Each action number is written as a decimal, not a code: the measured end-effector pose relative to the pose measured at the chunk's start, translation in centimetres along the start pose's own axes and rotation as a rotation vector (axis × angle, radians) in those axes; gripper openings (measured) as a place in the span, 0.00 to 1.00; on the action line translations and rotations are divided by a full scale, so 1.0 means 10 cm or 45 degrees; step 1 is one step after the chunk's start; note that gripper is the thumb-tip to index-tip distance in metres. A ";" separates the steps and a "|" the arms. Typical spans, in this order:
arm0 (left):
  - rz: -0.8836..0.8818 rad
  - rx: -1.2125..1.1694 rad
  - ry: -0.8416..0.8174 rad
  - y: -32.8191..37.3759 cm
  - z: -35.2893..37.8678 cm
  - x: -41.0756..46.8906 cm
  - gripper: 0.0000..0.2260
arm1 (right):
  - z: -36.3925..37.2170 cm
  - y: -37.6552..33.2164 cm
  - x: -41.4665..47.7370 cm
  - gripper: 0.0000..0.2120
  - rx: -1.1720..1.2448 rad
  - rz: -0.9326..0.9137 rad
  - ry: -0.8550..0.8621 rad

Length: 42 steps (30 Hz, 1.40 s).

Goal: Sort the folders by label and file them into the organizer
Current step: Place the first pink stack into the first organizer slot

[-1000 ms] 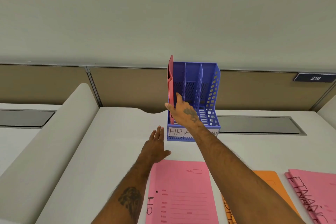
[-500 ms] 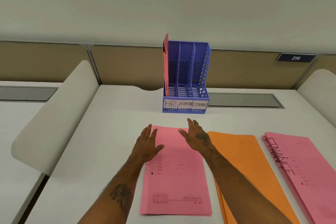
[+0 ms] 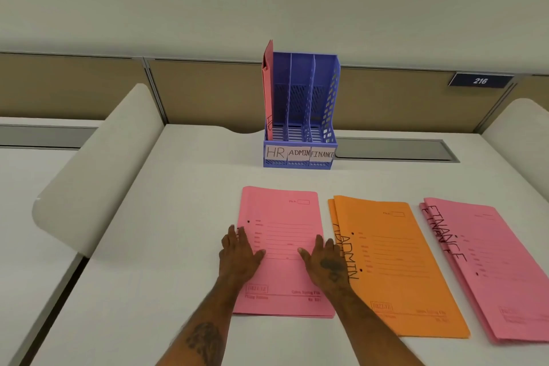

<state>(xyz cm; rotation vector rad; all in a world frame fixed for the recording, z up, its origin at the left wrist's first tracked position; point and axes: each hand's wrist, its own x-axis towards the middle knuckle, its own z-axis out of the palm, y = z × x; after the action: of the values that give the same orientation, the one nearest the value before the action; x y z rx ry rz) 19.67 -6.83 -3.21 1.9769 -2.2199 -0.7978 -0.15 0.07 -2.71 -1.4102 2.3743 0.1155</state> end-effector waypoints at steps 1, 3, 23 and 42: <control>-0.049 -0.039 0.005 0.03 0.01 -0.02 0.40 | 0.01 0.01 -0.02 0.37 0.006 -0.001 0.004; -0.156 -0.085 0.024 0.08 0.03 -0.06 0.39 | 0.02 0.04 -0.04 0.36 0.028 -0.012 0.014; -0.283 -0.623 0.067 0.09 -0.14 -0.22 0.21 | 0.05 0.16 -0.07 0.27 0.358 -0.141 -0.010; 0.224 -0.993 0.336 1.07 -0.89 -0.19 0.19 | -1.72 -0.50 -0.04 0.30 0.634 -0.461 0.328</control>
<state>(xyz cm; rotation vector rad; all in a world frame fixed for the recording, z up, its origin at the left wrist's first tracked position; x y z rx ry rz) 13.62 -7.52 9.48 1.3886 -1.5546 -1.0805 -0.47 -6.50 13.92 -1.6289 2.0735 -0.7380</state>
